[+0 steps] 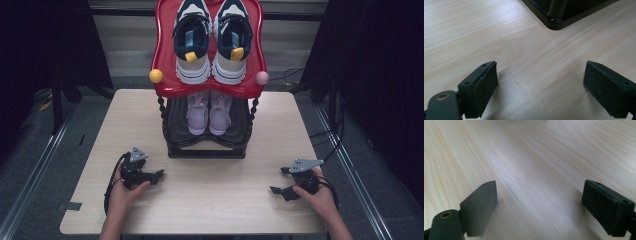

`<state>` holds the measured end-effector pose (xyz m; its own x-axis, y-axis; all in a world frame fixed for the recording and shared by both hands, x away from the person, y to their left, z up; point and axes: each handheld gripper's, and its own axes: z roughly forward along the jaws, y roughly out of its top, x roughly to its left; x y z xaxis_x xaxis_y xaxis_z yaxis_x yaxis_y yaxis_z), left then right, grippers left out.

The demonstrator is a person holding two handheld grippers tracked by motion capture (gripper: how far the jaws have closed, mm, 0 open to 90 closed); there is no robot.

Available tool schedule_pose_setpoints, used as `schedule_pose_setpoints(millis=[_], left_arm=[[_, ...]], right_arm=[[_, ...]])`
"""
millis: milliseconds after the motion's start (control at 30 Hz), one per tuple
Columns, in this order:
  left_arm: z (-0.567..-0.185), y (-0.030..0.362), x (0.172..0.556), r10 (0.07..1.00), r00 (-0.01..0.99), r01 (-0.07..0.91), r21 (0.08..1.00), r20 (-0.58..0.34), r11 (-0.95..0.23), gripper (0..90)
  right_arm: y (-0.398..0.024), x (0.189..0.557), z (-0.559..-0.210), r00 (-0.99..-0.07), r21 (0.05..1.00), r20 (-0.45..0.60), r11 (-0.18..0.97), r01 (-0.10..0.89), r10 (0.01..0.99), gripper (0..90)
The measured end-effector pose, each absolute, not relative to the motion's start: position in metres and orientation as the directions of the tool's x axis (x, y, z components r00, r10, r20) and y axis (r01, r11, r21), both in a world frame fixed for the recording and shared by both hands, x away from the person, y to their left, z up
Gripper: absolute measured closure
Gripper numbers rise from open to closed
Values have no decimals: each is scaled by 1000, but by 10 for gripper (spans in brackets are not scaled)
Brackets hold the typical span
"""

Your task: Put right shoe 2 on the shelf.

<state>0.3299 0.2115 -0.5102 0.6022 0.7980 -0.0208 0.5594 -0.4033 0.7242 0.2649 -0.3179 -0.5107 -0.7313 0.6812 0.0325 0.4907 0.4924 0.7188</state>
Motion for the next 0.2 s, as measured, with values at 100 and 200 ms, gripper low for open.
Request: schedule_pose_setpoints(millis=[100,200], left_arm=[[-510,212,330,798,602,559,724,-21,-403,118],[-510,212,330,798,602,559,724,-21,-403,118]], right_arm=[[-318,265,-511,-727,723,29,487,490,687,123],[-318,265,-511,-722,722,31,484,494,691,123]])
